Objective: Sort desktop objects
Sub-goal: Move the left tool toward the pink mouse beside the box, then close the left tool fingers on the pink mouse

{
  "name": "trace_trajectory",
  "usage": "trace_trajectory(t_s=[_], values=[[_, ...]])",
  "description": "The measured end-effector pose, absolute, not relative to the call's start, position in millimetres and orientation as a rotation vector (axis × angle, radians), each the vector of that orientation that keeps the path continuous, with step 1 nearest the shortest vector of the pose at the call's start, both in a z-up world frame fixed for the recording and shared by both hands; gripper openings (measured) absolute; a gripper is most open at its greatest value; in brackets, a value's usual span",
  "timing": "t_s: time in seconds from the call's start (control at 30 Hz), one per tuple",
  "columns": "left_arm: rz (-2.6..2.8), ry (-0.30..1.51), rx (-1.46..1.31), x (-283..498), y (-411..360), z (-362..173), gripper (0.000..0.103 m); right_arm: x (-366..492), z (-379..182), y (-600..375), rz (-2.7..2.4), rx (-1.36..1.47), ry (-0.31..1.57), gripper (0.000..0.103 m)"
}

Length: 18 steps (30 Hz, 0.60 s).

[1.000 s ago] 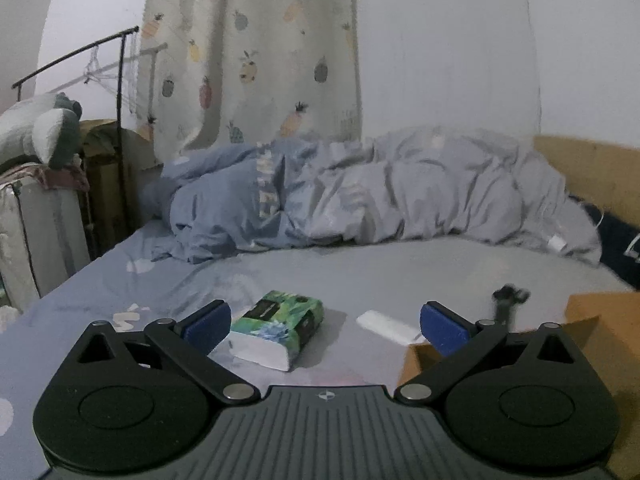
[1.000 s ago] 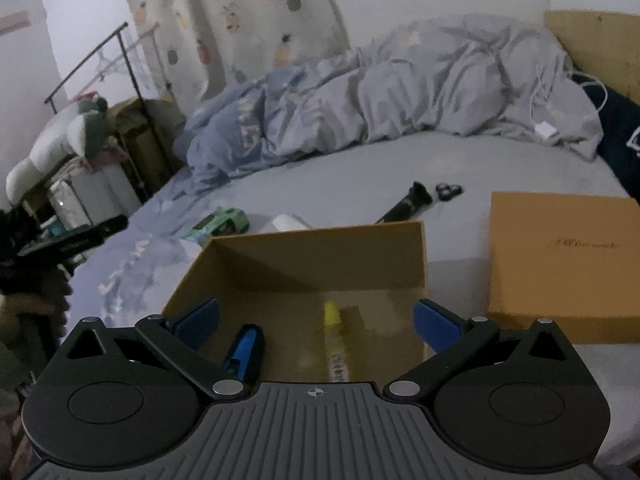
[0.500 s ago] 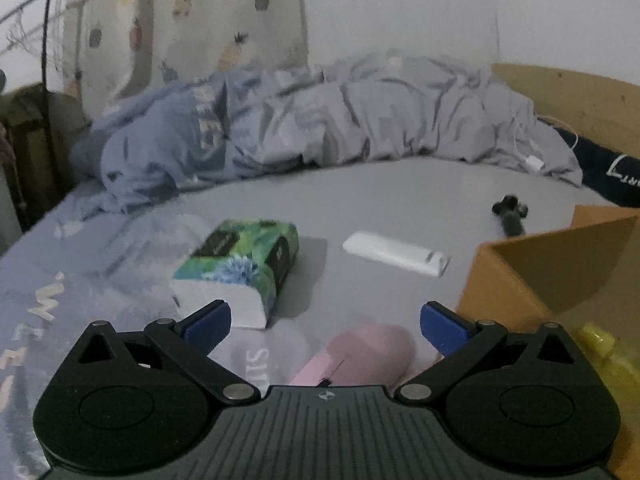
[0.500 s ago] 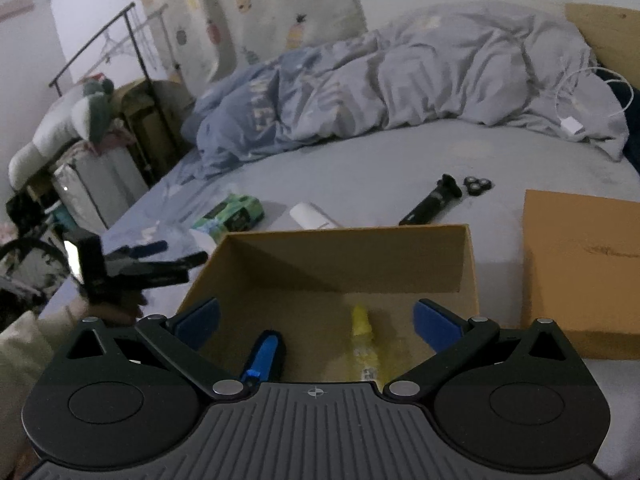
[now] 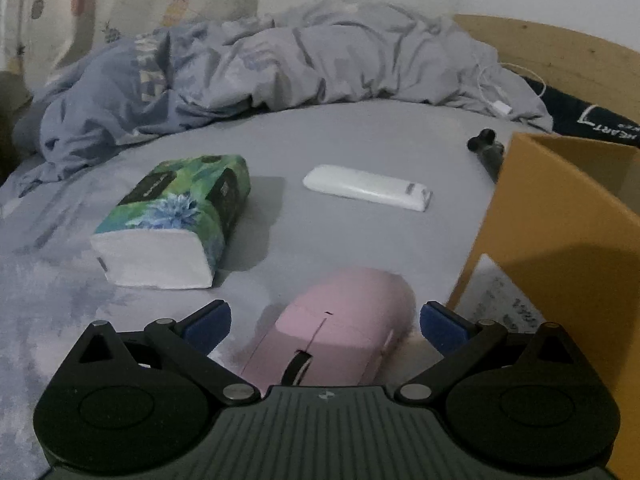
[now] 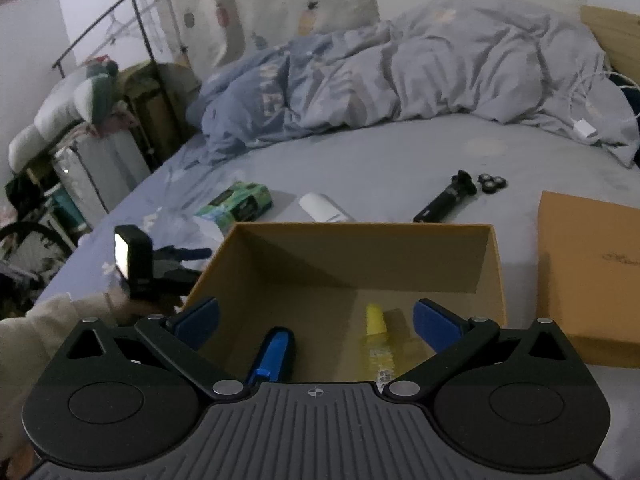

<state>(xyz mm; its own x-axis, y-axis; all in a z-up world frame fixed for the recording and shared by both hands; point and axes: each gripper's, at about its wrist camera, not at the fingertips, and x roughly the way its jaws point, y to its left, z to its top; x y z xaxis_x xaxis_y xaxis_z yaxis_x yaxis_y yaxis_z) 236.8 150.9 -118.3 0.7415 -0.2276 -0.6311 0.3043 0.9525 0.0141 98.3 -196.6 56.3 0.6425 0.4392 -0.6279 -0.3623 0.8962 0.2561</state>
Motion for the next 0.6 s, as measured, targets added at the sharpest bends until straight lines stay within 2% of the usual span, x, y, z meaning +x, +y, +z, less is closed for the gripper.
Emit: trace_trajectory(t_s=[0.27, 0.4, 0.6], values=[[-0.315, 0.717, 0.124, 242.0, 154.1, -129.3, 0.103, 98.7, 56.1, -190.5, 0.448, 0.108, 0.754, 0.103], [-0.331, 0.726, 0.148, 242.9, 150.4, -128.4, 0.086, 98.2, 55.4, -191.7, 0.427, 0.111, 0.76, 0.103], [-0.343, 0.752, 0.168, 243.9, 145.9, -124.8, 0.074, 94.4, 56.1, -199.8, 0.402, 0.134, 0.764, 0.103]])
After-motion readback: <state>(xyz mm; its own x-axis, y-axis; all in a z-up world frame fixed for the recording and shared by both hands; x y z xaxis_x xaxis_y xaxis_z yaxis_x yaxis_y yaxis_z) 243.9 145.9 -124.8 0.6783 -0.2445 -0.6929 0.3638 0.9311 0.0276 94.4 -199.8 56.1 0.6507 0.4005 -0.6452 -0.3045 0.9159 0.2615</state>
